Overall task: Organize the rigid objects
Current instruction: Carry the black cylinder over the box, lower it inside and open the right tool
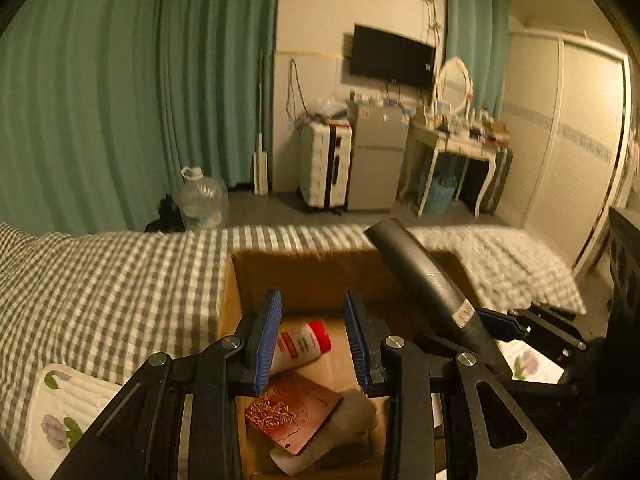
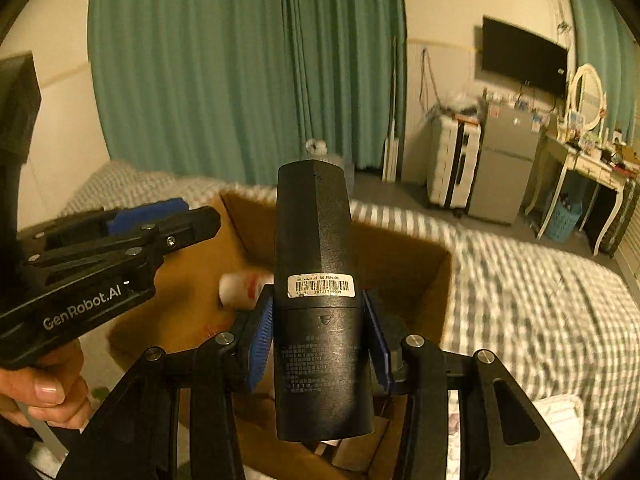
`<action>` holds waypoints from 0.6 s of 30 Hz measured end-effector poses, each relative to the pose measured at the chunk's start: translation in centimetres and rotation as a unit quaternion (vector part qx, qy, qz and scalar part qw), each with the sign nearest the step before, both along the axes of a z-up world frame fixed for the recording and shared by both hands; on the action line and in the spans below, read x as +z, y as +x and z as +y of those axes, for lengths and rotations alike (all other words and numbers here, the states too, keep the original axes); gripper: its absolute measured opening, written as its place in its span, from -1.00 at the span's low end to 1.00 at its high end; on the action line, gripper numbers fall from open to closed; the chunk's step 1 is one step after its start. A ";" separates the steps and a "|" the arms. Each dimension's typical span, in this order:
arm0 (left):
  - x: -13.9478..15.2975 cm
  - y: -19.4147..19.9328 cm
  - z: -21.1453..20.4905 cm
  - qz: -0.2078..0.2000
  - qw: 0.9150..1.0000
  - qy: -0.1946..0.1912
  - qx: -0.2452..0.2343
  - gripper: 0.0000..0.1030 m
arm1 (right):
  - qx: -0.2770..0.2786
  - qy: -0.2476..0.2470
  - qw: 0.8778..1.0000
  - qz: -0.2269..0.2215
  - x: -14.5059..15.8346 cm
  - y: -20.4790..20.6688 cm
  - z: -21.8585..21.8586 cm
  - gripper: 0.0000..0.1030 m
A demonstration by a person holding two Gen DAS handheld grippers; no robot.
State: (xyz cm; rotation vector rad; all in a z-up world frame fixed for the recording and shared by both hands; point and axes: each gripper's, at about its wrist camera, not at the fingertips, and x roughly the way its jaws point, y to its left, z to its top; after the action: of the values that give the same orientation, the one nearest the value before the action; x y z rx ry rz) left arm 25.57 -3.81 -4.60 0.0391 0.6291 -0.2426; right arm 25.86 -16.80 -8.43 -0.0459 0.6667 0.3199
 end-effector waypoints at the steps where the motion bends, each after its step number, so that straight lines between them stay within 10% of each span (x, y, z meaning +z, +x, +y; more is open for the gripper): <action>1: -0.4 0.0 -0.1 0.004 1.000 0.003 -0.002 -0.35 | 0.001 -0.004 1.000 0.006 -0.8 0.3 0.1 -0.19; 10: -2.7 1.0 -0.1 0.027 0.999 0.009 0.019 -0.35 | 0.005 -0.066 0.997 0.031 -4.3 1.2 0.5 -0.19; 18: 1.0 -0.2 1.2 0.002 0.999 -0.009 0.033 -0.32 | -0.007 -0.044 0.999 0.013 -2.0 0.5 0.0 -0.17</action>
State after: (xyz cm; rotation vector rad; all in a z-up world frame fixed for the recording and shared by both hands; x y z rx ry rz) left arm 25.38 -2.63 -3.61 0.0007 0.6304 -0.1836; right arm 26.34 -16.84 -10.42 -0.1204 0.7058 0.2781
